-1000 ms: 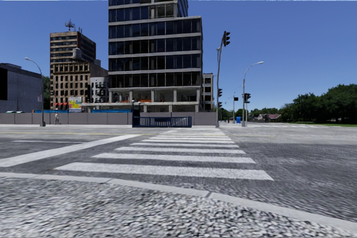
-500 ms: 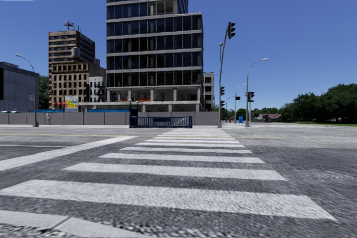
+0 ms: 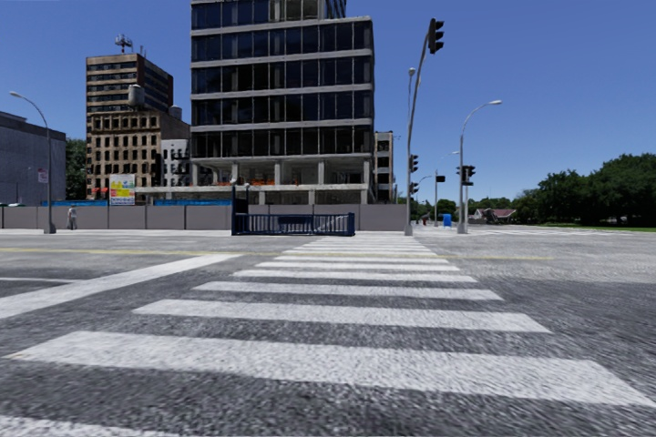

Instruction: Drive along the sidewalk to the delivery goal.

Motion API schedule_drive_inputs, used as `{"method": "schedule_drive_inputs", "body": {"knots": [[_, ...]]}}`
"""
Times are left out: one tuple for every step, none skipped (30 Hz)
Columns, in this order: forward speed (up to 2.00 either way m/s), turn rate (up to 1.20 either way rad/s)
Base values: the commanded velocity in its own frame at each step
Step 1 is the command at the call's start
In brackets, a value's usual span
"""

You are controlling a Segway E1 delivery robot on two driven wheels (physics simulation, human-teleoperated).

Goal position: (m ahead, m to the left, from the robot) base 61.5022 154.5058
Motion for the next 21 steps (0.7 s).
{"method": "schedule_drive_inputs", "body": {"knots": [[2.0, -0.24], [2.0, -0.26], [2.0, -0.26], [2.0, -0.26], [2.0, -0.27], [2.0, -0.27], [2.0, -0.27], [2.0, -0.27], [2.0, -0.26], [2.0, -0.01], [2.0, 0.0], [2.0, 0.0], [2.0, 0.0], [2.0, 0.0], [2.0, 0.0], [2.0, 0.0], [2.0, 0.0], [2.0, 0.0], [2.0, 0.0], [2.0, 0.0], [2.0, -0.02]]}}
